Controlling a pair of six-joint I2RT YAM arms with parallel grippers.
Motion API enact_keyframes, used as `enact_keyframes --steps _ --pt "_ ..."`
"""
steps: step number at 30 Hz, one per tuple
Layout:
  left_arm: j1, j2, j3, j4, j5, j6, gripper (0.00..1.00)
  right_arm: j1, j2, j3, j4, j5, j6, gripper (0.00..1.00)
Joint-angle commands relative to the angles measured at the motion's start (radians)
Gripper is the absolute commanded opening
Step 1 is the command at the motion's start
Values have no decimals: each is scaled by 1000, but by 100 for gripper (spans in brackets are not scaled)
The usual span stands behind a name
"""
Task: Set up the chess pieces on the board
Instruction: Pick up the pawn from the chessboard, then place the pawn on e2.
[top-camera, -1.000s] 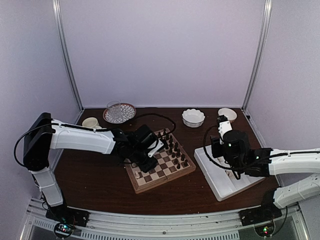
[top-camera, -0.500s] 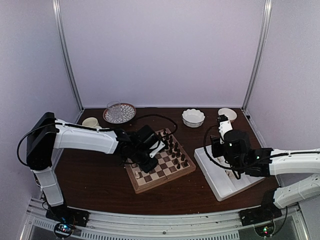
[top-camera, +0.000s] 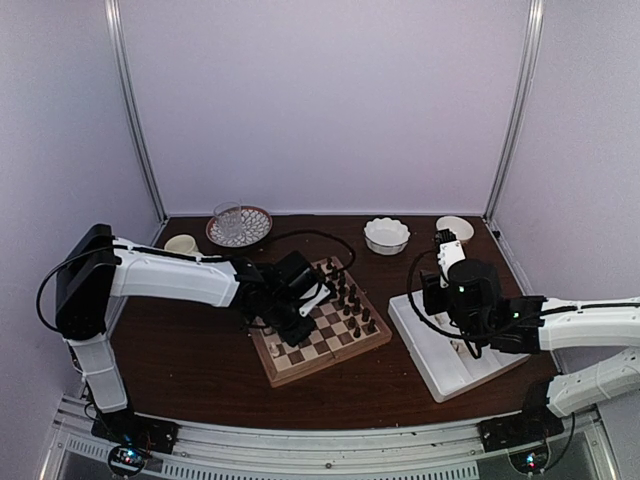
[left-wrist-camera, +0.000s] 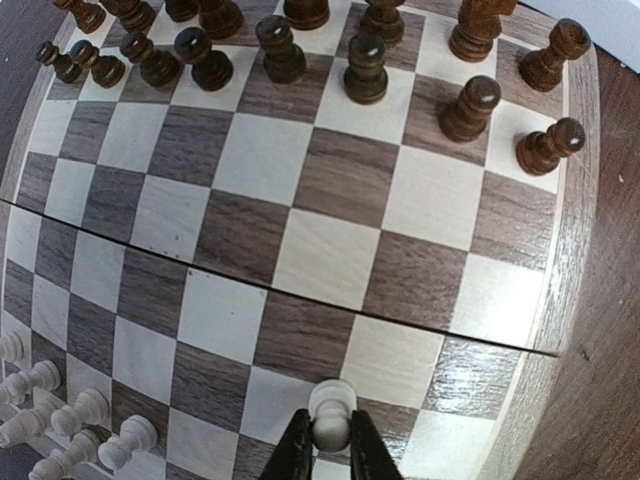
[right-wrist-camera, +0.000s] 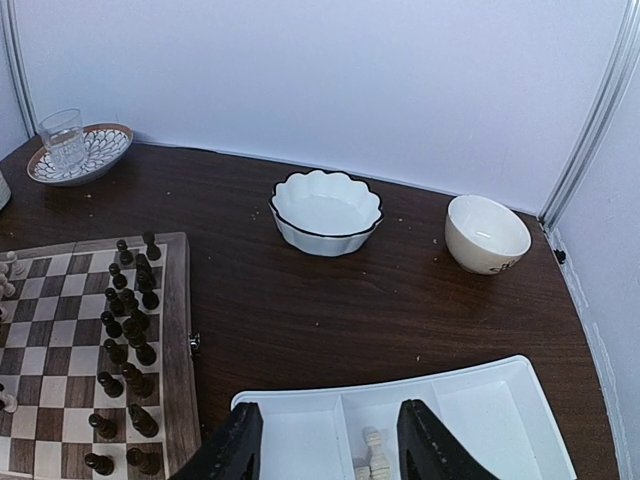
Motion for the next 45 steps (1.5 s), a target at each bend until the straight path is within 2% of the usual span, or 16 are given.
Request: enact_keyframes --steps 1,19,32,45 --pt "12 -1 25 -12 -18 1 14 -6 -18 -6 8 -5 18 49" --pt "85 -111 -25 -69 -45 -24 11 -6 -10 -6 9 -10 18 49" --pt "90 -91 -10 -121 -54 -19 10 -7 -9 -6 6 -8 20 49" --pt "90 -69 -9 -105 -72 -6 10 -7 -8 -6 5 -16 24 49"
